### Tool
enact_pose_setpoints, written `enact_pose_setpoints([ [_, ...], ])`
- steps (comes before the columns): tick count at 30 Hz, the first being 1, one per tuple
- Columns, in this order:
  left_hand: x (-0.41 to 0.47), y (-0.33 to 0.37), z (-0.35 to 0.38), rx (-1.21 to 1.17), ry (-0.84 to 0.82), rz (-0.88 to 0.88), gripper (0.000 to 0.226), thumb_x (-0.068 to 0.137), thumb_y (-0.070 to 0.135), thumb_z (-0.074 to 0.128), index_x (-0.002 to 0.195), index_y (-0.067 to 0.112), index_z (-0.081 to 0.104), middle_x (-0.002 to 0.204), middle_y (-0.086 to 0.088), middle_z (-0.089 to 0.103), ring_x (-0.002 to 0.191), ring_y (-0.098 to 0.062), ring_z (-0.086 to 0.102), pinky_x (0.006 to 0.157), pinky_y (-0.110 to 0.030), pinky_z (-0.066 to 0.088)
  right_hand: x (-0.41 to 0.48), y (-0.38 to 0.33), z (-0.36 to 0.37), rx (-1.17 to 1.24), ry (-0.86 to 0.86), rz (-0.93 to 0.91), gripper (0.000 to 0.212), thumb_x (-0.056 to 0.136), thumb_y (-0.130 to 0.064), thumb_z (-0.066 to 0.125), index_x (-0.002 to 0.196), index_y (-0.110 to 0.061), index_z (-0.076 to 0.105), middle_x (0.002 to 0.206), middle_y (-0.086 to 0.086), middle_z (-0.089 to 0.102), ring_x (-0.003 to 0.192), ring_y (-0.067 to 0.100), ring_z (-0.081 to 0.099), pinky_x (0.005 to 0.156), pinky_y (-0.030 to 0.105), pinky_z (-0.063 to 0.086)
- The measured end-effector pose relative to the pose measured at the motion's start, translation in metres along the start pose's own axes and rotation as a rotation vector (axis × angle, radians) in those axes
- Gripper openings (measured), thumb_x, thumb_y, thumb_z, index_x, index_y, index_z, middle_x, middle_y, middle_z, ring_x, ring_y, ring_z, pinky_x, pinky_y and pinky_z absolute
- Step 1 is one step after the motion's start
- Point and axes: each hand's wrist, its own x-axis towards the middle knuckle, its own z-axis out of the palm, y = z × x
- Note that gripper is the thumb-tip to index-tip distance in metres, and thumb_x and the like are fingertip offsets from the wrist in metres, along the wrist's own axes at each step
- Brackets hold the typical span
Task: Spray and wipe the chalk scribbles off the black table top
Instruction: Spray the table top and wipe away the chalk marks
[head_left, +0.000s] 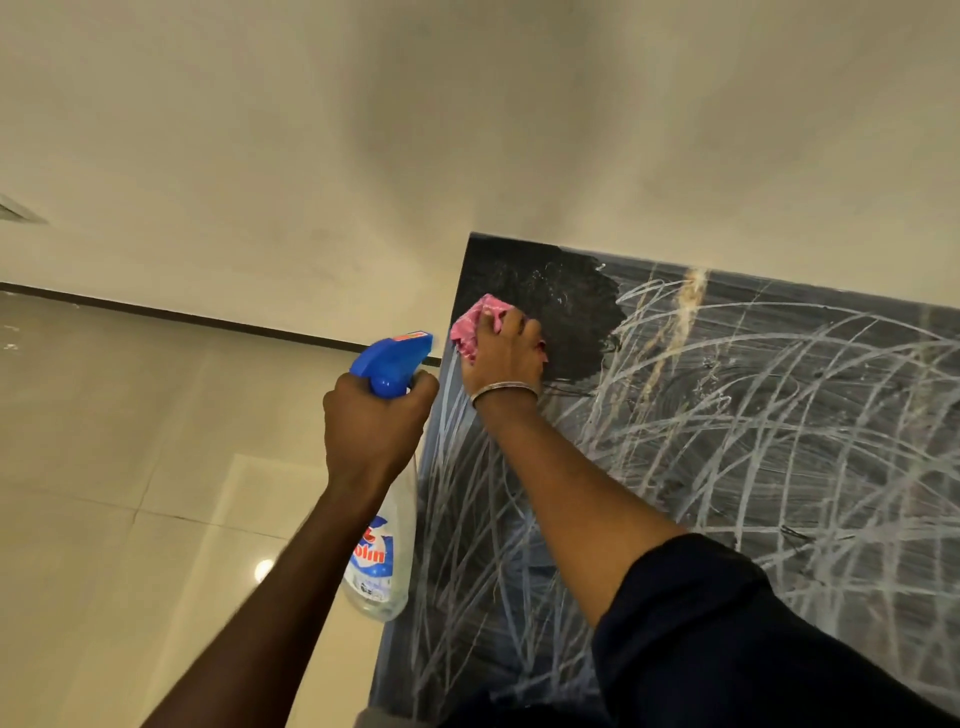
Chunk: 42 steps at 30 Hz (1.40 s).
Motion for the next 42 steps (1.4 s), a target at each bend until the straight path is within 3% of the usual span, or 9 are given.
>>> enact_pose_setpoints([
  [6,0.003,-0.011,-0.010,-0.013,-0.089,0.022,0.019,0.086,0.018,0.067,0.079,0.030,0.053,0.069,-0.023,0.060,0.065,-0.043,0.063,0.067,-0.055,0.059,-0.009,0.013,0.001,-0.021,0.003,-0.124,0.066,0.091,-0.050,0.056,0.145,-0.020,0.032,0.140,0.018,0.037,0.124,0.036,0.039,0.089,0.041,0.052],
  [9,0.005,-0.018,-0.021,-0.021,-0.128,0.020,0.019,0.086,0.018,0.067,0.079,0.029,0.054,0.069,-0.024,0.058,0.066,-0.045,0.063,0.068,-0.055,0.058,-0.016,0.044,-0.001,0.012,0.040,0.040,0.061,0.089,-0.047,0.057,0.142,-0.023,0.039,0.134,0.018,0.041,0.118,0.037,0.040,0.081,0.043,0.051],
  [12,0.009,-0.024,-0.034,-0.023,-0.177,0.021,0.018,0.086,0.018,0.068,0.079,0.027,0.054,0.069,-0.025,0.057,0.065,-0.046,0.061,0.066,-0.055,0.058,-0.024,0.063,0.001,0.025,0.087,0.222,0.061,0.086,-0.045,0.059,0.140,-0.023,0.043,0.135,0.018,0.041,0.121,0.040,0.038,0.086,0.048,0.047],
  [16,0.011,-0.028,-0.046,-0.008,-0.209,0.040,0.015,0.081,0.027,0.067,0.074,0.026,0.054,0.067,-0.024,0.057,0.063,-0.044,0.061,0.064,-0.054,0.058,-0.025,0.032,0.007,0.005,0.123,0.307,0.063,0.084,-0.045,0.061,0.138,-0.019,0.042,0.133,0.021,0.042,0.119,0.042,0.040,0.088,0.048,0.046],
  [22,0.014,-0.035,-0.051,0.020,-0.226,0.053,0.016,0.084,0.022,0.068,0.075,0.024,0.055,0.063,-0.021,0.057,0.061,-0.042,0.062,0.063,-0.052,0.059,-0.040,-0.033,0.028,-0.018,0.110,-0.048,0.068,0.084,-0.048,0.064,0.143,-0.021,0.042,0.136,0.019,0.048,0.121,0.040,0.047,0.097,0.049,0.047],
  [27,0.016,-0.038,-0.048,0.042,-0.264,0.069,0.016,0.085,0.021,0.069,0.078,0.024,0.055,0.065,-0.020,0.058,0.062,-0.041,0.063,0.066,-0.053,0.059,-0.043,0.015,0.033,-0.030,0.129,-0.333,0.071,0.073,-0.041,0.077,0.137,-0.026,0.051,0.132,0.017,0.054,0.114,0.040,0.052,0.089,0.050,0.052],
  [32,0.016,-0.033,-0.045,0.024,-0.256,0.058,0.020,0.086,0.019,0.069,0.076,0.028,0.053,0.067,-0.022,0.057,0.065,-0.045,0.061,0.066,-0.054,0.058,-0.052,0.068,0.025,0.047,0.192,0.194,0.061,0.077,-0.038,0.072,0.134,-0.025,0.054,0.135,0.016,0.048,0.113,0.041,0.045,0.084,0.048,0.049],
  [36,0.016,-0.028,-0.042,0.024,-0.258,0.057,0.022,0.087,0.019,0.068,0.076,0.029,0.052,0.068,-0.022,0.057,0.065,-0.045,0.061,0.067,-0.055,0.058,-0.041,0.042,0.015,0.058,0.163,0.393,0.063,0.080,-0.043,0.066,0.137,-0.024,0.046,0.136,0.018,0.043,0.120,0.040,0.040,0.089,0.049,0.046],
  [42,0.017,-0.023,-0.037,0.046,-0.251,0.082,0.022,0.087,0.019,0.068,0.077,0.030,0.052,0.066,-0.023,0.058,0.063,-0.044,0.062,0.065,-0.053,0.059,-0.050,-0.023,0.036,0.012,0.147,-0.017,0.072,0.079,-0.049,0.068,0.140,-0.019,0.044,0.132,0.021,0.050,0.116,0.040,0.050,0.088,0.048,0.052],
])
